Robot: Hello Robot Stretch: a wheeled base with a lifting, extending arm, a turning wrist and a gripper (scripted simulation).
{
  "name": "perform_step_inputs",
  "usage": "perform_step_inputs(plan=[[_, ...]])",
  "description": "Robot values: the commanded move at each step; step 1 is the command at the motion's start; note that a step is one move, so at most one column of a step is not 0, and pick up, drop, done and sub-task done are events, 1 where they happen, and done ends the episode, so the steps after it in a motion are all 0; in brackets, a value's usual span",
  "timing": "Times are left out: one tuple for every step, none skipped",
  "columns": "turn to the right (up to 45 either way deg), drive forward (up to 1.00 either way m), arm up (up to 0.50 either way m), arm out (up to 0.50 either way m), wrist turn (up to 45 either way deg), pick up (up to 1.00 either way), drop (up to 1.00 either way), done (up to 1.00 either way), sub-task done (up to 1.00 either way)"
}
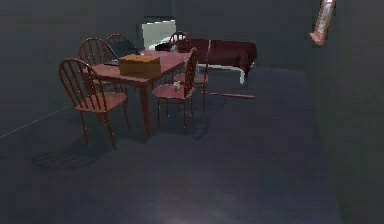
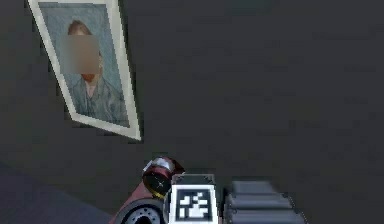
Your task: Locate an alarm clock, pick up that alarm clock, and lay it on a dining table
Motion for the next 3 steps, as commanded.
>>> perform_step_inputs(plan=[[0.0, 0.0, 0.0, 0.2, 0.0, 0.0, 0.0, 0.0, 0.0], [0.0, 0.0, 0.0, 0.0, 45.0, 0.0, 0.0, 0.0, 0.0], [0.0, 0.0, 0.0, 0.0, 45.0, 0.0, 0.0, 0.0, 0.0]])
